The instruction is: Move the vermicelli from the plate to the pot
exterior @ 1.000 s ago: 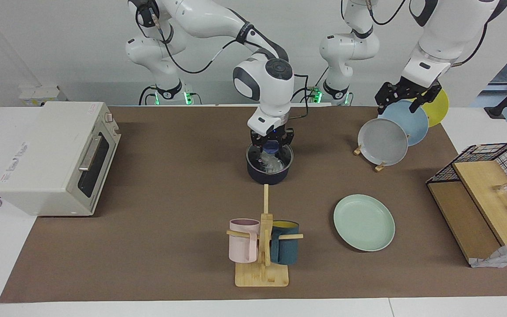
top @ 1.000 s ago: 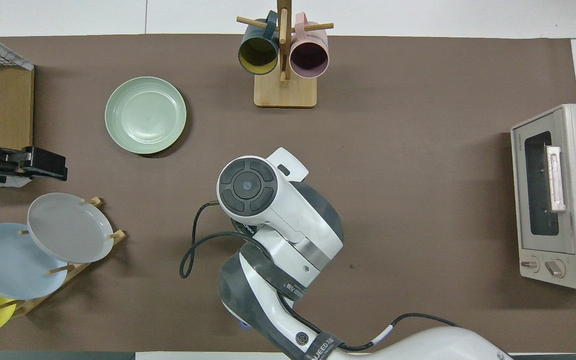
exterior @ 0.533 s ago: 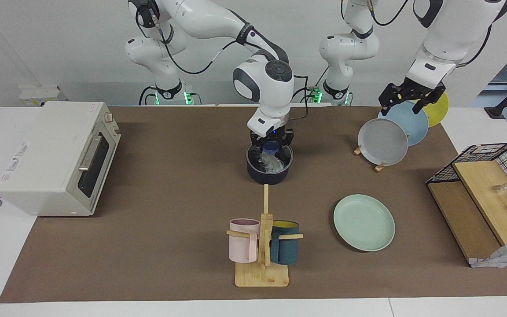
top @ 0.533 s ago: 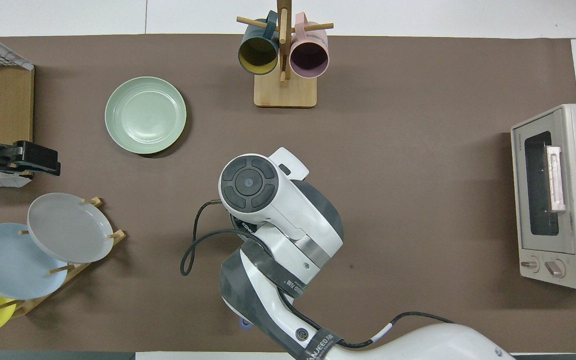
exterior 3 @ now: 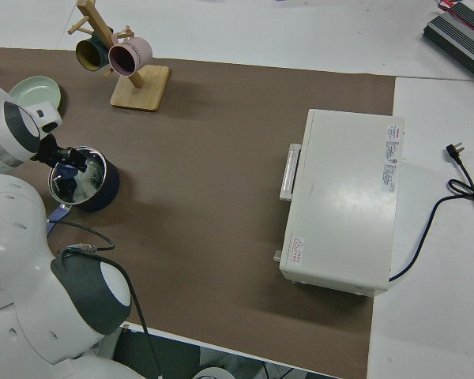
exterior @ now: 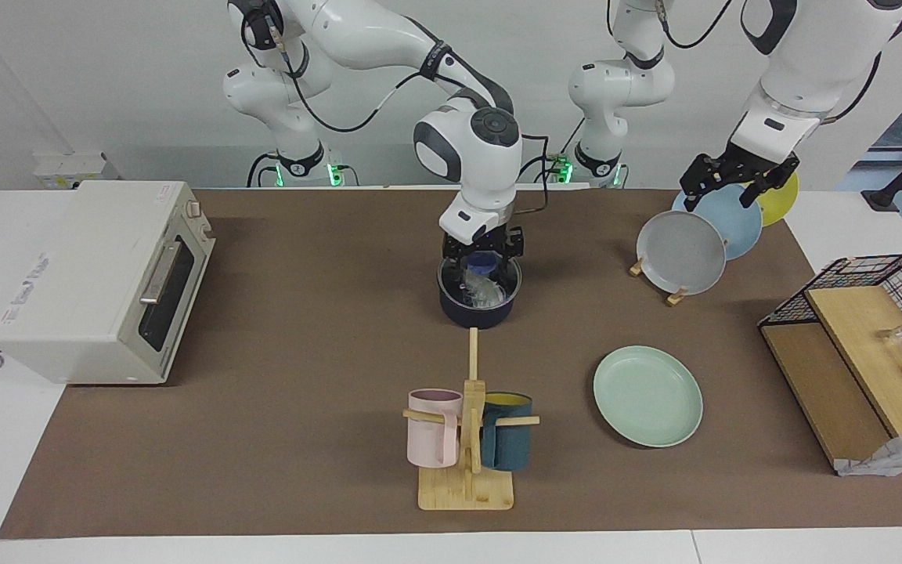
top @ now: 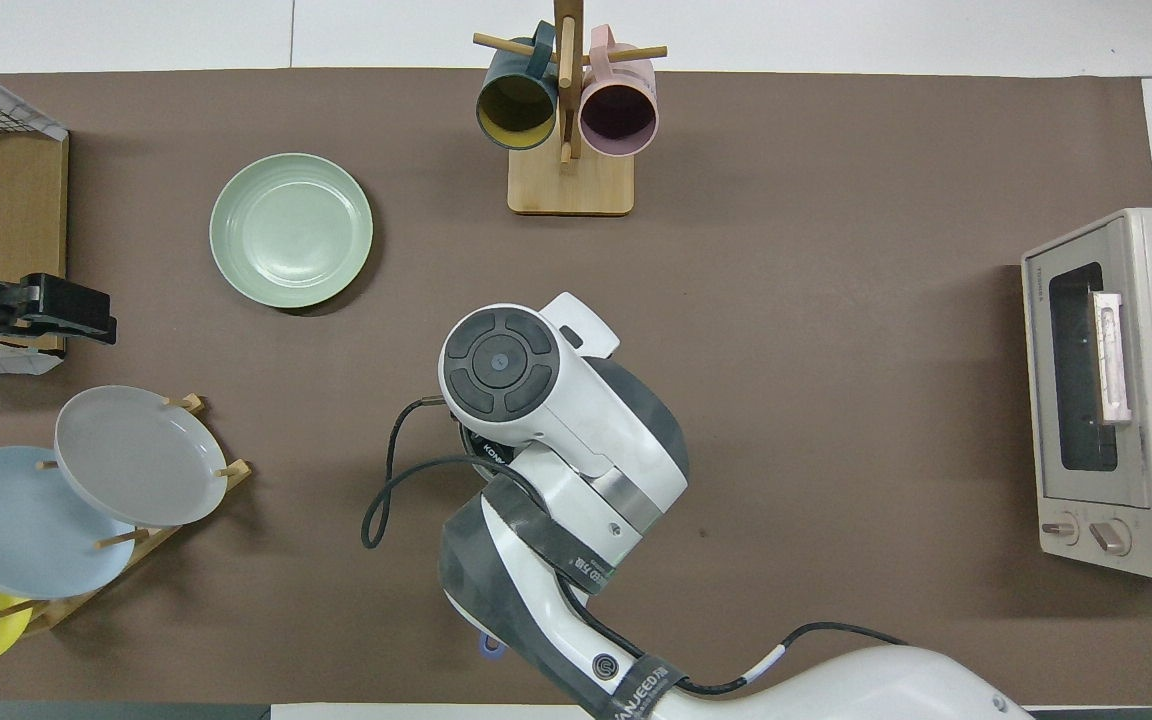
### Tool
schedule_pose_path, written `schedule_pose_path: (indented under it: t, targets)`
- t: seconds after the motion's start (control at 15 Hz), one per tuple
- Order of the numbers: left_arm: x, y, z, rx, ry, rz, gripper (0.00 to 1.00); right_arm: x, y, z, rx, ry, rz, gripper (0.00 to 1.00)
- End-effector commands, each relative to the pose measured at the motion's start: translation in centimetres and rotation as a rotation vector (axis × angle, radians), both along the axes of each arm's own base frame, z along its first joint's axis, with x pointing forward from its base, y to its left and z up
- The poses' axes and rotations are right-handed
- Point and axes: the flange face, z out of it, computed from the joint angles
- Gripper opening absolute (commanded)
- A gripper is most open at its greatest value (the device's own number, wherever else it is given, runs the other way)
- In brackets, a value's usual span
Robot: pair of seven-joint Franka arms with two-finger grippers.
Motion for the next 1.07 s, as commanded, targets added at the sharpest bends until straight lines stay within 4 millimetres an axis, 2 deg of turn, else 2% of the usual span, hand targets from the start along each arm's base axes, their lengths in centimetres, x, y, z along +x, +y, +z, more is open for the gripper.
schedule_pose_path:
  t: [0.0,0.13,0.27,0.47,0.67,0.8,0.87,1.0]
  targets:
    - [0.3,-0.2,0.1,0.011,-0.015,-0.002,1.0,1.6,-1.3,2.3,-0.009,-0.024,-0.032,1.0]
    - [0.3,-0.1,0.0,0.012,-0.01,0.0,1.0,3.6,-4.5,5.6,-0.002,-0.046,-0.077,1.0]
    - [0.2,0.1,0.0,0.012,-0.008,-0.009,1.0,5.1,-9.1,8.2,-0.024,-0.038,-0.057,1.0]
    - [0.1,0.1,0.1,0.012,-0.01,-0.006,1.0,6.6,-17.9,12.6,-0.054,-0.003,-0.061,1.0]
    - [0.1,0.3,0.2,0.013,-0.013,-0.006,1.0,5.7,-25.4,18.2,-0.087,0.043,-0.044,1.0]
    - [0.1,0.2,0.2,0.013,-0.013,-0.006,1.0,5.5,-28.8,22.0,-0.092,0.06,-0.006,1.0]
    - [0.1,0.2,0.2,0.013,-0.013,-0.006,1.0,5.1,-31.1,22.9,-0.095,0.062,0.007,1.0]
    - [0.1,0.2,0.2,0.013,-0.013,-0.006,1.0,4.3,-34.6,22.3,-0.1,0.09,0.031,1.0]
